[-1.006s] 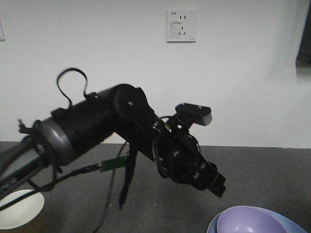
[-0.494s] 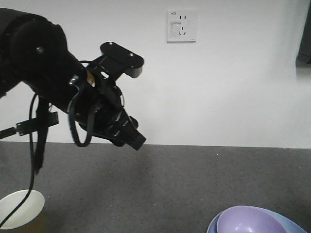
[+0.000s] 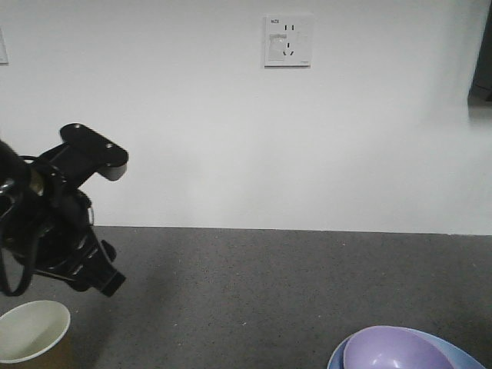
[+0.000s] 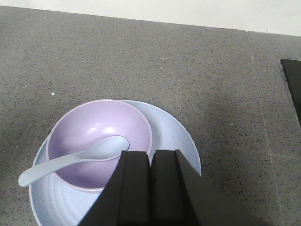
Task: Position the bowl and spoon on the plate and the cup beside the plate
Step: 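Lower the left gripper onto the brown paper cup rim and grasp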
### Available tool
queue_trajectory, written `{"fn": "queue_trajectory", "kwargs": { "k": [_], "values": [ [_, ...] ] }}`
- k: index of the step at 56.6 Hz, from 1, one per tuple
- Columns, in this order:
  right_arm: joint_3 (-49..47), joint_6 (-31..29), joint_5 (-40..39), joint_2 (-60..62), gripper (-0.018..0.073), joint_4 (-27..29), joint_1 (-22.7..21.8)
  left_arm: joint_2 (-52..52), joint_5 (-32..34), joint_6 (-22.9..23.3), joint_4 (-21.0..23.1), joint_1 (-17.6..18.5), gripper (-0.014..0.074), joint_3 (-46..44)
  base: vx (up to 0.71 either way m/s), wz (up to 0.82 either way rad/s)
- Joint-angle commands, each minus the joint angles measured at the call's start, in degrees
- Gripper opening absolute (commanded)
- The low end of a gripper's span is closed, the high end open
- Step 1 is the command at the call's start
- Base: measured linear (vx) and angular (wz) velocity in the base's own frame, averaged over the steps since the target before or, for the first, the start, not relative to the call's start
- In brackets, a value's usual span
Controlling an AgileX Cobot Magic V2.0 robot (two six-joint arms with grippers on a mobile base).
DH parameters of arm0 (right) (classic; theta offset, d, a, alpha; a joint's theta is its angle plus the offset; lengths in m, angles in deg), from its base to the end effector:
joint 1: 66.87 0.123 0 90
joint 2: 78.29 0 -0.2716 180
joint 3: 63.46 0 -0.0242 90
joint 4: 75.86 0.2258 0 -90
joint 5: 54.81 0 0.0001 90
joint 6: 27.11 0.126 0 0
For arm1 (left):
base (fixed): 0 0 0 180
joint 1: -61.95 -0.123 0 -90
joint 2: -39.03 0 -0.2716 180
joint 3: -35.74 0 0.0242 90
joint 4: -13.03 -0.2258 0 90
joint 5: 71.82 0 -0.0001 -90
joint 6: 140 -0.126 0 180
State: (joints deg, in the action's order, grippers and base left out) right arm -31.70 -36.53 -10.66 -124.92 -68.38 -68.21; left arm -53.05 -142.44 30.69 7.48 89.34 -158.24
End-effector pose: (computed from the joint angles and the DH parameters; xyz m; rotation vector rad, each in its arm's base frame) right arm 0.1360 0.0083 0.3225 -0.1035 2.1296 0.0416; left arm 0.2637 -0.1237 0.3575 0.8226 2.4532 0.0145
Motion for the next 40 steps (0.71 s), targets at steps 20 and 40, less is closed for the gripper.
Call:
{"fn": "queue_trajectory", "kwargs": {
  "k": [20,40],
  "values": [
    [-1.7,-0.2,-3.8,0.0,-0.0009,-0.1,0.0,8.4,4.0,3.2,-3.0,-8.8,0.0523,13.1,0.0,0.0],
    [-1.7,-0.2,-3.8,0.0,-0.0009,-0.1,0.0,8.2,7.3,3.9,-2.0,-9.0,0.0523,16.7,0.0,0.0]
  ]
}}
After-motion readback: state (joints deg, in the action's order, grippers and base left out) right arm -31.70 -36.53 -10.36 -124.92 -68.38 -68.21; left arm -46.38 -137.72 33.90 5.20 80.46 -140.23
